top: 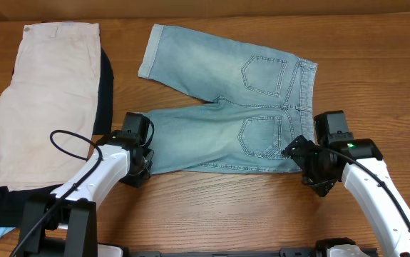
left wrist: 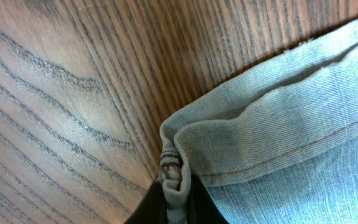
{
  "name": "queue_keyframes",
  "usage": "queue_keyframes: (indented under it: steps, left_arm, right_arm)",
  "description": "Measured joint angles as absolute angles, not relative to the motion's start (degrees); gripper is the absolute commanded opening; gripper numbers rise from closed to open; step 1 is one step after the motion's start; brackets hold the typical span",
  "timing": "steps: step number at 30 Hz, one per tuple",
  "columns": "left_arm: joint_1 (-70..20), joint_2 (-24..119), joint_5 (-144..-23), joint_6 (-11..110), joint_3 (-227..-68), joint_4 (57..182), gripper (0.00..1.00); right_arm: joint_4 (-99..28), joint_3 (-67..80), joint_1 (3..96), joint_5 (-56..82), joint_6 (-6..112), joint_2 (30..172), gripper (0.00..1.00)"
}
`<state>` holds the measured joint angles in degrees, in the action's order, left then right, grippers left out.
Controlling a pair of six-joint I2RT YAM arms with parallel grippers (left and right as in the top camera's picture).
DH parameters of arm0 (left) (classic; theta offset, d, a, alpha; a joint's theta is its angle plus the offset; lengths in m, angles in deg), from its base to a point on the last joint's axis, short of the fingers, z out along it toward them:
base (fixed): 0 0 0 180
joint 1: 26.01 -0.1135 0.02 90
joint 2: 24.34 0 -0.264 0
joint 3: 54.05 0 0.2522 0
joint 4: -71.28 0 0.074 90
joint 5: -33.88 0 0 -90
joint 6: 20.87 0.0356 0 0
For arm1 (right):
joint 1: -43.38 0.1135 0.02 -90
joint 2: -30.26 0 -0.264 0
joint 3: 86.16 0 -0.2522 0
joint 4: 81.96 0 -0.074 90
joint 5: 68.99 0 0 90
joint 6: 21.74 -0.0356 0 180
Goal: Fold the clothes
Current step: 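Grasp the lower leg hem with left gripper and waist corner with right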
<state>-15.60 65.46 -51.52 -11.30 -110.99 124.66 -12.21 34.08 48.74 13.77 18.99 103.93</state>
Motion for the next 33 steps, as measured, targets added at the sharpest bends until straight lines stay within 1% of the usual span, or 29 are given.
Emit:
queue_keyframes:
  steps: [2,6,9,10,11,12,13,14,15,22,23,25,33]
  left_arm:
    - [-15.6,65.46,-51.52,-11.3,-110.99,124.64,0.04]
    - [-15.62,65.46,-51.52,-10.79,-110.99,124.66,0.04]
    - [-15.6,65.46,-51.52,-10.07,-110.99,124.66,0.11]
    - [-15.6,65.46,-51.52,-9.92,-110.99,124.64,0.18]
    - [-15.6,65.46,-51.5,-9.72,-110.99,124.64,0.2]
    - [-15.62,65.48,-51.41,-9.68,-110.97,124.81,0.19]
    - [-15.62,65.46,-51.33,-9.7,-110.95,124.94,0.16]
    - [-15.62,65.46,-51.3,-9.64,-110.95,124.99,0.07]
    - [-15.6,65.46,-51.35,-9.64,-110.95,124.83,0.04]
    - [-15.62,65.46,-51.43,-8.39,-111.08,124.92,0.04]
    - [-15.69,65.5,-51.43,-7.76,-111.32,125.23,0.04]
    - [-16.08,65.83,-51.81,-5.85,-111.8,126.47,0.04]
    - [-21.2,68.34,-56.29,13.4,-115.93,134.32,0.04]
  right_arm:
    - [-12.85,34.08,48.72,13.79,18.99,103.93,1.0]
    - [-14.7,34.08,48.72,13.79,18.97,103.93,1.0]
    - [-15.36,34.08,48.72,13.79,18.99,103.93,1.0]
    - [-15.47,34.08,48.74,13.81,18.97,103.93,1.0]
    - [-15.49,34.08,48.72,13.83,18.94,103.93,1.0]
    - [-15.53,34.08,48.72,13.99,19.01,103.93,1.0]
    - [-15.47,34.08,48.72,14.05,18.99,103.93,1.0]
    - [-15.49,34.08,48.72,14.29,19.01,103.93,1.0]
    - [-15.45,34.08,48.72,14.62,19.01,103.93,1.0]
    - [-14.59,34.08,48.74,15.87,19.03,103.93,1.0]
    - [-14.55,34.08,48.72,15.93,19.03,103.93,0.99]
    - [-14.53,34.08,48.74,15.98,18.99,103.93,0.94]
    - [-14.62,34.08,48.72,16.81,19.01,103.93,0.86]
